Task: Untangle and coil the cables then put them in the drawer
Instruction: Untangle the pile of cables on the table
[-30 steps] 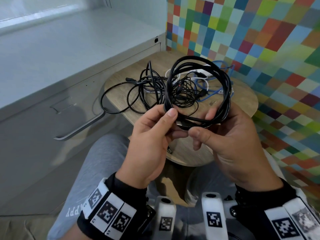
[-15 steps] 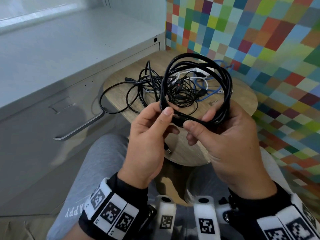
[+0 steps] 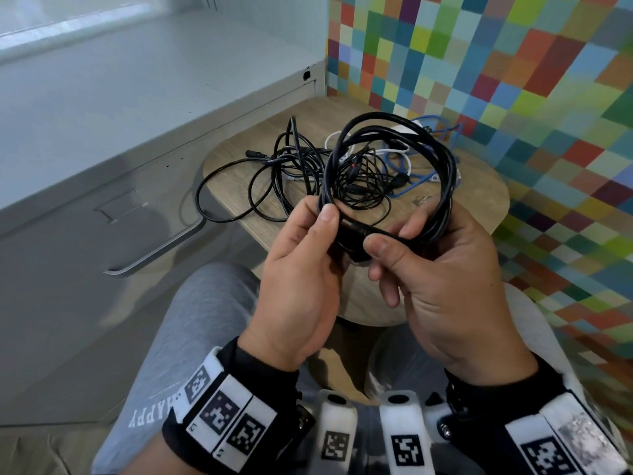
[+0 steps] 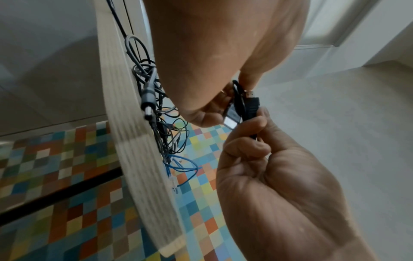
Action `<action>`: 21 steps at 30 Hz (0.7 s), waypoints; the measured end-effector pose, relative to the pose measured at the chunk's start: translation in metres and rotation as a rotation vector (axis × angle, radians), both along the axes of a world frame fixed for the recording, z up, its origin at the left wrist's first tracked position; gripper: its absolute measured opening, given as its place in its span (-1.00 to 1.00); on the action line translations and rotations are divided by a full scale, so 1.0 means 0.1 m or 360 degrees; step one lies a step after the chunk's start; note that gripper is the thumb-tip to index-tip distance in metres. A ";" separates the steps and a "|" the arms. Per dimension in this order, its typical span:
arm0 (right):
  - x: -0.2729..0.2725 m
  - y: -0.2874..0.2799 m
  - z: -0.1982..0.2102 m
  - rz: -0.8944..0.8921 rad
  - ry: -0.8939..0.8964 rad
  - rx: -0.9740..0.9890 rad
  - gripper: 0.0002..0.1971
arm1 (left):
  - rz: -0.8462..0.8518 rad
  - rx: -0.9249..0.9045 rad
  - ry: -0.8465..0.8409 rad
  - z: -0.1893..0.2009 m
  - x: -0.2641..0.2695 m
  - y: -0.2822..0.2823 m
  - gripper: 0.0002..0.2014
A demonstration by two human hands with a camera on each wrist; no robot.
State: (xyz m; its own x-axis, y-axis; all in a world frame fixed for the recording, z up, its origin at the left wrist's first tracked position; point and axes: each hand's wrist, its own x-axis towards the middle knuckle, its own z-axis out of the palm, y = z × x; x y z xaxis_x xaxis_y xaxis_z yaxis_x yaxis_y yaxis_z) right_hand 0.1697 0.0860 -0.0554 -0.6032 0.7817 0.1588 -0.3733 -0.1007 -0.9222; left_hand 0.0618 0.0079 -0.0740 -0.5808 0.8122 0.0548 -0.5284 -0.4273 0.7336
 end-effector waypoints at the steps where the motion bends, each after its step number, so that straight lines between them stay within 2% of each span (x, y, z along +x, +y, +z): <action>1: 0.00 -0.01 0.01 -0.0006 0.0004 0.0011 -0.68 | -0.0012 0.0016 0.0031 0.00 -0.01 0.00 -0.88; 4: 0.01 -0.01 0.01 -0.0066 -0.0058 0.0157 -0.64 | -0.0009 0.0063 0.0174 0.07 -0.01 -0.03 -0.91; 7: -0.01 -0.03 0.01 -0.0086 -0.0094 0.0248 -0.65 | 0.0108 0.0074 0.0373 0.04 -0.03 -0.02 -0.89; 10: -0.03 0.01 -0.01 -0.0093 -0.0100 0.0289 -0.63 | 0.0211 0.0030 0.0613 0.00 -0.06 -0.01 -0.94; 13: -0.02 0.09 -0.02 -0.0117 -0.0194 0.0414 -0.60 | 0.0288 -0.0046 0.0786 0.00 -0.07 -0.03 -0.91; 19: 0.00 0.15 -0.05 -0.0436 -0.0496 0.0781 -0.60 | 0.0288 -0.0232 0.0810 -0.04 -0.05 -0.03 -0.85; 21: 0.00 0.16 -0.05 -0.0500 -0.0518 0.0840 -0.58 | 0.0267 -0.0259 0.0821 -0.03 -0.01 -0.03 -0.82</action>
